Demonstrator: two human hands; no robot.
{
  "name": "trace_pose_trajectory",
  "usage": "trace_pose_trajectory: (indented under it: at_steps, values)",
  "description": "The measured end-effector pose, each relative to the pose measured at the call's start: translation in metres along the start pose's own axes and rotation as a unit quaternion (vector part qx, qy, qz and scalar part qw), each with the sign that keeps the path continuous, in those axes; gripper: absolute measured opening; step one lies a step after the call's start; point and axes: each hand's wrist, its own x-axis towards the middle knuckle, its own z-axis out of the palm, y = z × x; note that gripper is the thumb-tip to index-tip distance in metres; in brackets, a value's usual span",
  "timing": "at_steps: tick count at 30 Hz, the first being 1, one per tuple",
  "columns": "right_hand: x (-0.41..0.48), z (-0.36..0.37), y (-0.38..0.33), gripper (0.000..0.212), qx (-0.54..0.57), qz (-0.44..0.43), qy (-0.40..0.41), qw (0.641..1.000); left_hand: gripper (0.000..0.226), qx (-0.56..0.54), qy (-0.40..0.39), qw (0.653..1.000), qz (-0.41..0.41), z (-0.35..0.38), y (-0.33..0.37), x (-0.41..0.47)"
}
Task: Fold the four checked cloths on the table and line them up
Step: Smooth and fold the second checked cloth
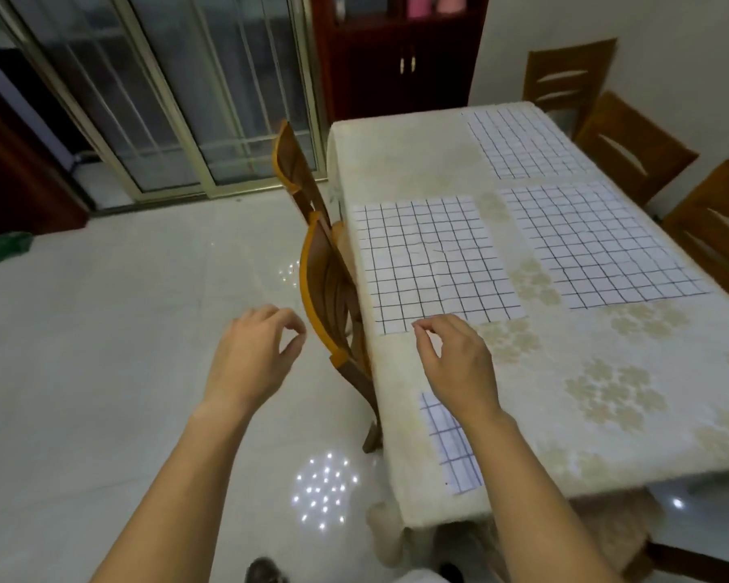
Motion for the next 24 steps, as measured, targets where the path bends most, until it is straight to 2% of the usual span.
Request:
trace_pose_trajectory:
  at_steps: [5, 9, 12, 15, 19, 24]
  values:
    - [-0.005, 0.041, -0.071, 0.019, -0.038, 0.020, -0.013, 0.999, 0.010, -0.029, -0.014, 0.999, 0.006, -0.023, -0.074, -0.002]
    - [0.001, 0.087, -0.139, 0.018, -0.058, 0.004, -0.032, 0.998, 0.012, -0.065, -0.016, 0.998, -0.012, -0.043, -0.148, -0.007]
    - [0.015, 0.117, -0.179, 0.018, -0.055, 0.012, -0.039, 0.998, 0.021, -0.064, -0.045, 0.997, -0.023, -0.064, -0.191, 0.000]
    - [0.027, 0.141, -0.208, 0.019, -0.049, 0.039, -0.046, 0.997, 0.024, -0.069, -0.052, 0.996, -0.006, -0.082, -0.220, 0.014]
    - [0.050, 0.162, -0.233, 0.019, -0.061, 0.027, -0.043, 0.997, 0.017, -0.108, -0.031, 0.994, 0.004, -0.093, -0.242, 0.037]
    - [0.092, 0.174, -0.238, 0.018, -0.066, 0.032, -0.038, 0.997, 0.010, -0.130, -0.031, 0.990, 0.031, -0.087, -0.257, 0.067]
